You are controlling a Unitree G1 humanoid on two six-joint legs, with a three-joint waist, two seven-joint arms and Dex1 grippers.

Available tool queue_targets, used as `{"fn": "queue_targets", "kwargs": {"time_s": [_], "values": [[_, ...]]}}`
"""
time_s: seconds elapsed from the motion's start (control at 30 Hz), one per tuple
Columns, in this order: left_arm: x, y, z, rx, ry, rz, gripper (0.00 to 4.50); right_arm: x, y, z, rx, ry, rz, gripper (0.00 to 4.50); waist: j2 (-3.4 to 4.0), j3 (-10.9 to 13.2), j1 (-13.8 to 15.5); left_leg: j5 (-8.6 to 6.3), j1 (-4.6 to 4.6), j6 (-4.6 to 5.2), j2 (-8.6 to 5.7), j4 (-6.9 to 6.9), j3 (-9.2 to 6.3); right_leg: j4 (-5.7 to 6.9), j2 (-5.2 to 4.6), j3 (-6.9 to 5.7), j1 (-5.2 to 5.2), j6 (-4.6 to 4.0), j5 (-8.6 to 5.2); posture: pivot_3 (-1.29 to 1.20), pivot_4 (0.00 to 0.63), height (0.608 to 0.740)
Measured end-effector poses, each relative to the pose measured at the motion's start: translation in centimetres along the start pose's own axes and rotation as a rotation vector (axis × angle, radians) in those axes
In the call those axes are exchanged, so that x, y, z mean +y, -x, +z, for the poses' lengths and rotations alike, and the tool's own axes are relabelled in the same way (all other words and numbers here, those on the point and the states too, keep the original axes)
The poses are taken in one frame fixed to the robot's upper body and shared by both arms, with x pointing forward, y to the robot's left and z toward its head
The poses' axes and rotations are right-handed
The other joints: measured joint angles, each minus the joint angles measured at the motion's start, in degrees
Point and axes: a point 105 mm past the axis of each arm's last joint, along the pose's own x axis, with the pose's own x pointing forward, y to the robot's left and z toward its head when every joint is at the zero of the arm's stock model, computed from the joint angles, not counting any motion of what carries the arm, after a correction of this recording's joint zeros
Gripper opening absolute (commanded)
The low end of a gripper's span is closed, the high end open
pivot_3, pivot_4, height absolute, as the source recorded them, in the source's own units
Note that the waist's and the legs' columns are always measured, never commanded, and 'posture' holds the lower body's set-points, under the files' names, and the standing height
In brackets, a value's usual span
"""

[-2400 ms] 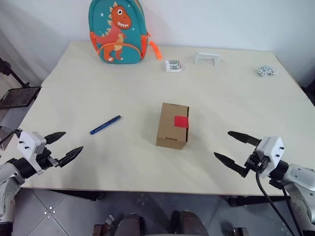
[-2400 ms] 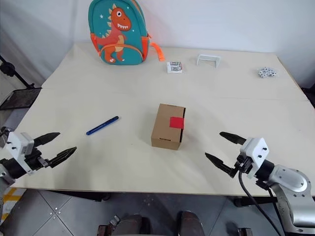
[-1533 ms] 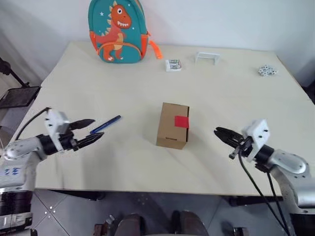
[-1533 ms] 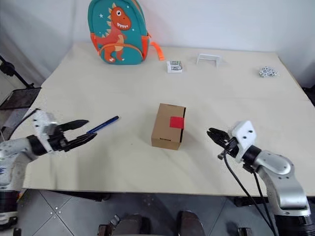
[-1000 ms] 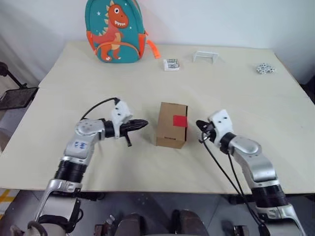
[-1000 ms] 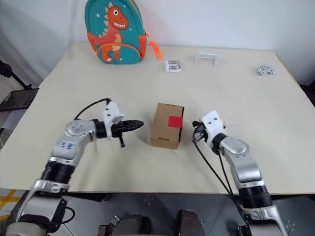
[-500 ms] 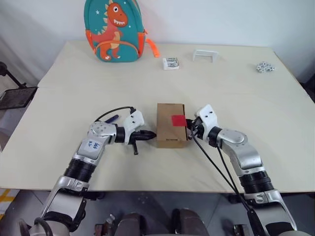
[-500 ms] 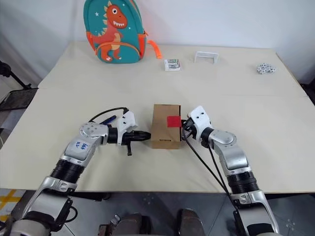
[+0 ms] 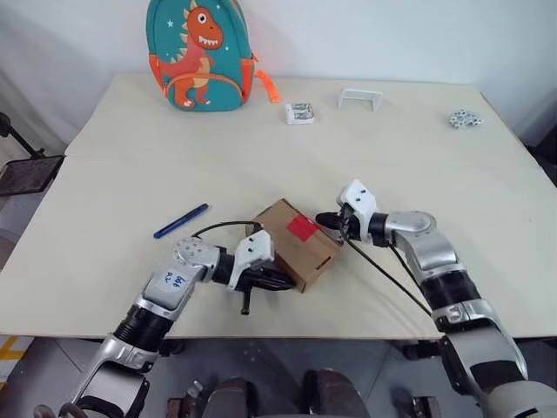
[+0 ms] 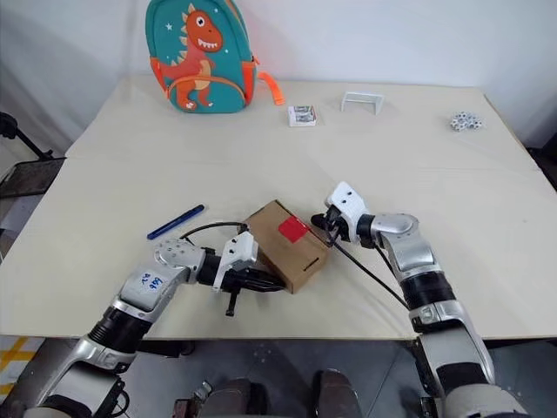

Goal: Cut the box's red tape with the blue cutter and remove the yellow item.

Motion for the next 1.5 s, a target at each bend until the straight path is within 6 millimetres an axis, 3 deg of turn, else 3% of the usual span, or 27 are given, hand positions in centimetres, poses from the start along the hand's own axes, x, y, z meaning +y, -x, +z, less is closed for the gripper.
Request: {"fn": "queue_targets", "kwargs": {"time_s": [0.23,0.43,0.6,0.77,0.87,1.03,1.13,1.27,1.4,1.5], "values": [[0.1,0.3,0.2,0.008,-0.007,0.011,0.03,-0.2,0.2,0.0,-0.002,0.019,-0.019,0.00,0.00,0.00,0.02,0.00,-0.01,0.00,0.01,0.01,-0.09,0.00,-0.06,0.01,0.03,0.00,0.00,0.00,0.150,0.740],[0.2,2.5,2.0,-0.056,-0.024,0.061,0.03,0.5,1.8,-0.6,-0.018,0.016,-0.025,0.00,0.01,0.00,0.10,0.00,-0.12,-0.01,0.02,0.02,-0.30,-0.01,-0.13,-0.01,0.03,0.00,0.00,0.00,0.150,0.740],[0.2,6.6,3.5,-0.110,-0.014,0.128,0.03,0.2,5.0,0.1,-0.099,-0.045,-0.091,0.00,0.06,0.04,0.08,-0.01,-0.18,-0.03,0.05,0.02,-0.43,-0.04,-0.11,-0.03,0.03,0.00,0.00,0.00,0.150,0.740],[1.0,13.8,4.1,-0.270,0.047,0.388,0.03,0.7,10.0,-0.6,-0.196,-0.132,-0.127,0.00,0.08,0.06,0.09,-0.03,-0.18,-0.06,0.09,-0.01,-0.48,-0.12,-0.11,-0.06,0.07,0.00,0.00,0.00,0.150,0.740],[0.8,16.8,3.4,-0.310,0.055,0.527,0.00,1.2,12.1,1.0,-0.327,-0.140,-0.110,0.61,0.11,0.07,0.02,-0.03,-0.10,-0.06,0.07,0.00,-0.38,-0.18,-0.11,0.00,0.13,0.00,0.00,0.00,0.150,0.740],[0.1,21.0,-1.5,-0.282,0.159,0.699,1.17,3.3,14.2,5.2,-0.509,-0.062,-0.036,2.24,0.11,0.07,0.15,-0.04,-0.05,-0.07,0.13,-0.02,-0.38,-0.18,-0.09,-0.01,0.13,-0.02,-0.01,0.00,0.150,0.740],[0.0,23.2,-2.7,-0.235,0.147,0.762,2.08,4.7,14.5,6.8,-0.537,0.006,0.020,3.32,0.10,0.07,0.22,-0.08,-0.05,-0.03,0.08,-0.02,-0.37,-0.19,-0.15,0.00,0.13,-0.02,-0.01,0.00,0.150,0.740],[-0.7,27.2,-5.0,-0.164,0.176,0.878,3.14,6.1,15.1,7.7,-0.510,0.104,0.064,4.50,0.10,0.07,0.24,-0.14,-0.03,-0.03,0.07,-0.12,-0.41,-0.18,-0.17,-0.04,0.12,-0.02,-0.01,0.00,0.150,0.740],[-1.2,29.9,-7.6,-0.131,0.253,0.961,4.31,6.6,15.8,7.3,-0.495,0.100,0.064,4.50,0.09,0.08,0.36,-0.15,-0.03,-0.03,0.07,-0.18,-0.39,-0.16,-0.16,-0.08,0.08,-0.02,-0.01,0.00,0.150,0.740],[-1.2,30.7,-7.9,-0.132,0.277,0.967,4.48,6.9,16.8,7.0,-0.466,0.087,0.062,4.50,0.06,0.07,0.73,-0.17,-0.02,0.01,0.06,-0.17,-0.37,-0.15,-0.17,-0.08,0.09,-0.02,-0.01,0.00,0.150,0.740]]}}
